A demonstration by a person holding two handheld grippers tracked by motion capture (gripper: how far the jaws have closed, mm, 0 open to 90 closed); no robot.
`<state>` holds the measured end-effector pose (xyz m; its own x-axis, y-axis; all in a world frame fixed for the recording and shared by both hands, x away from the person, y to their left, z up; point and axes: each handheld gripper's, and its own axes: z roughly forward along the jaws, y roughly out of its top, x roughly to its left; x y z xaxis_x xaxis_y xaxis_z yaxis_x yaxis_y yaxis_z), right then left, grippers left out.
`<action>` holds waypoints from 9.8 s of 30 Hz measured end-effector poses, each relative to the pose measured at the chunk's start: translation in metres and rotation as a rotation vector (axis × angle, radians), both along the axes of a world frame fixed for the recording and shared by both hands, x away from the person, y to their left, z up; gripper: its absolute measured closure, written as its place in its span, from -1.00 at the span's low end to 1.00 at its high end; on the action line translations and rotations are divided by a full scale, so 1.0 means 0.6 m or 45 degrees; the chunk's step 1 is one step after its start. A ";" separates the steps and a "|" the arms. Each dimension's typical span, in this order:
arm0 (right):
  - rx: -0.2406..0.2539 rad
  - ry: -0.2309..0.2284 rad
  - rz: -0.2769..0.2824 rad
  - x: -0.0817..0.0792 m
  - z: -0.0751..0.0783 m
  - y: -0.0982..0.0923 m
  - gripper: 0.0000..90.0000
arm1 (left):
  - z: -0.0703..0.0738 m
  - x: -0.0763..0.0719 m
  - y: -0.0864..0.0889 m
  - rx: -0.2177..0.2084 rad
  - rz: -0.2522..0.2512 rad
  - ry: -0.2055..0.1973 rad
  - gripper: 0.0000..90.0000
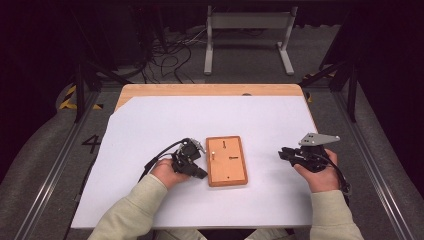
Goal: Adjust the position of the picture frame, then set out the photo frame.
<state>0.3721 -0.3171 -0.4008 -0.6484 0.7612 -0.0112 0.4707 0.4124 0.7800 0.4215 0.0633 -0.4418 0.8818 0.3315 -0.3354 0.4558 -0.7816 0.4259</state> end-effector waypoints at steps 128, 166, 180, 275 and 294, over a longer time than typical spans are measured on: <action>-0.115 0.013 0.607 -0.049 0.016 0.218 0.24 | 0.037 -0.025 0.136 -0.282 0.410 -0.169 0.04; -0.520 -0.278 0.747 -0.083 -0.041 0.266 0.77 | 0.024 -0.014 0.100 -0.267 0.356 -0.124 -0.15; -0.675 -0.434 0.782 -0.122 -0.047 0.271 0.87 | 0.030 -0.002 0.072 -0.376 0.368 -0.117 -0.56; 0.250 -0.389 0.531 -0.128 0.102 0.079 0.33 | 0.096 -0.106 -0.003 -0.360 -0.182 -0.275 0.56; 0.278 -0.410 0.489 -0.120 0.099 0.064 0.34 | 0.138 -0.113 0.038 -0.423 0.186 -0.634 0.57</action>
<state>0.2999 -0.2786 -0.3412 -0.8702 0.4770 -0.1236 0.0411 0.3203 0.9464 0.3538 0.0862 -0.3587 0.9124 0.4093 -0.0010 0.2318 -0.5147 0.8255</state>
